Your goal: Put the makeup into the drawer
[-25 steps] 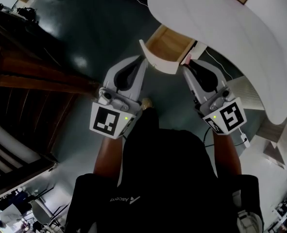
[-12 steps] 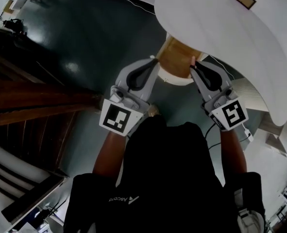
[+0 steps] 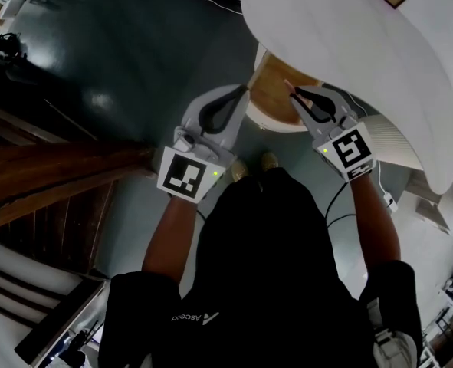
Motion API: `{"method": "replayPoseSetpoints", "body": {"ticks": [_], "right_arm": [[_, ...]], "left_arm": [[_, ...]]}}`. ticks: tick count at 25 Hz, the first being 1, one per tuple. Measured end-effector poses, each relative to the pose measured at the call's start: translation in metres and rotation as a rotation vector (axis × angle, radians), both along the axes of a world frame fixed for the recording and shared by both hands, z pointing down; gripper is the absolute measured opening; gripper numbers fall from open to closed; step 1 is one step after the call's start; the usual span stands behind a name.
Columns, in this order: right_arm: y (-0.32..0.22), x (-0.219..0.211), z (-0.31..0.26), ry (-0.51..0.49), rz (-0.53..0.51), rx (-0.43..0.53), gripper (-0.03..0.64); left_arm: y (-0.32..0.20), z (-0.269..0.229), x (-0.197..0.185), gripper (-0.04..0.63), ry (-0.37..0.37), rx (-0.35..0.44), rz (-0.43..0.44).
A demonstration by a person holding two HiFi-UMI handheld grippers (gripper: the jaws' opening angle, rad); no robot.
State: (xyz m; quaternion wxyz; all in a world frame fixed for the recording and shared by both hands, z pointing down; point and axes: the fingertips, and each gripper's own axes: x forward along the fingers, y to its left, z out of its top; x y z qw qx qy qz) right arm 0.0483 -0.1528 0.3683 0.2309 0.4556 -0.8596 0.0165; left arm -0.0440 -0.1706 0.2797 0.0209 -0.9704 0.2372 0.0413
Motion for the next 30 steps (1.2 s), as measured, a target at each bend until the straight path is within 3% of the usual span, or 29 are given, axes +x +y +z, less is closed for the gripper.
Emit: {"method": "replayPoseSetpoints", "body": {"ticks": [18,30], "right_arm": [[-0.048,0.011,0.199,0.373,-0.226,-0.400,0.051],[-0.070,0.021,0.292,0.499,-0.327,-0.602,0.051]], "left_arm": [[-0.057,0.090,0.011,0.011,-0.035,-0.108,-0.134],[-0.085,0.114,0.012,0.011,-0.049,-0.149,-0.215]]}}
